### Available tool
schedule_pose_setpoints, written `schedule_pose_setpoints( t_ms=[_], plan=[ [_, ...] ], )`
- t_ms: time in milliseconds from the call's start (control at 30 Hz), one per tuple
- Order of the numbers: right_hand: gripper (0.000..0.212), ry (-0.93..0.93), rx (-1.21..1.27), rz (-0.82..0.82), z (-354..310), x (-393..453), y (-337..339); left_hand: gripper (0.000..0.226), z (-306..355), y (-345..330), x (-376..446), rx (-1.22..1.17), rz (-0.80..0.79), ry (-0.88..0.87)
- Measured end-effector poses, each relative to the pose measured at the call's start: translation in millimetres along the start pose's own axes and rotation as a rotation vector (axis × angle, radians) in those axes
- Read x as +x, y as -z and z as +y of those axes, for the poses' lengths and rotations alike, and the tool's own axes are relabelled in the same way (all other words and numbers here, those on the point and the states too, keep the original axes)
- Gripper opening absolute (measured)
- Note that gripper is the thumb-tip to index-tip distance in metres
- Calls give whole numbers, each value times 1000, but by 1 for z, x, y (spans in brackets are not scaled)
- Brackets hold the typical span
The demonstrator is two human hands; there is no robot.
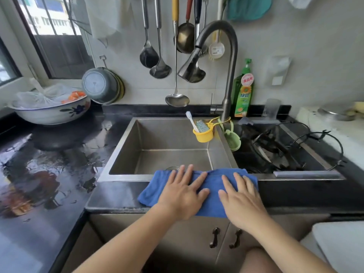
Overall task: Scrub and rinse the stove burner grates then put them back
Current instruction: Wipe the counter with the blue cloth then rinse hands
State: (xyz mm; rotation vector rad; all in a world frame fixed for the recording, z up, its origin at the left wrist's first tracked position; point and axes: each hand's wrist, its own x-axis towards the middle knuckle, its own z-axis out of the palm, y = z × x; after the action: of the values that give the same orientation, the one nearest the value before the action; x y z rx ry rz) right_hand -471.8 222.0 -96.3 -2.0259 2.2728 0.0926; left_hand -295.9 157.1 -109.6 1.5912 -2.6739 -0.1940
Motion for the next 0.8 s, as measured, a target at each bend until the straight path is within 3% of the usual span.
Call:
schedule_pose_setpoints(
  t_ms=[200, 333, 400, 500, 533, 567, 600, 667, 733, 800],
  plan=[
    [67, 320, 57, -83, -110, 28, -9, 70, -122, 23, -65, 17, -122, 307],
    [68, 592, 57, -149, -230, 37, -4, 114, -212, 41, -152, 41, -196, 531],
    [68, 683, 80, -217, -281, 30, 2, 115, -243, 43, -198, 86, -154, 639],
    [73, 654, 138, -266, -323, 21, 4, 60, -243, 43, -241, 187, -1, 817],
    [74, 620, 152, -259, -332, 19, 4, 48, -239, 42, -246, 179, -45, 886],
    [75, 585, 158, -249, -339, 17, 4, 52, -238, 37, -248, 173, -89, 928],
    [75, 557, 162, -242, -347, 15, 5, 69, -238, 38, -247, 74, -150, 996],
    [77, 511, 149, -222, -361, 12, 10, 95, -253, 40, -237, -23, -61, 1220],
    [79, 490, 119, -188, -375, 13, 12, 94, -273, 54, -223, -185, 41, 1454],
    [82, 460, 112, -166, -388, 18, 14, 96, -286, 61, -209, -174, 76, 1553]
  ],
)
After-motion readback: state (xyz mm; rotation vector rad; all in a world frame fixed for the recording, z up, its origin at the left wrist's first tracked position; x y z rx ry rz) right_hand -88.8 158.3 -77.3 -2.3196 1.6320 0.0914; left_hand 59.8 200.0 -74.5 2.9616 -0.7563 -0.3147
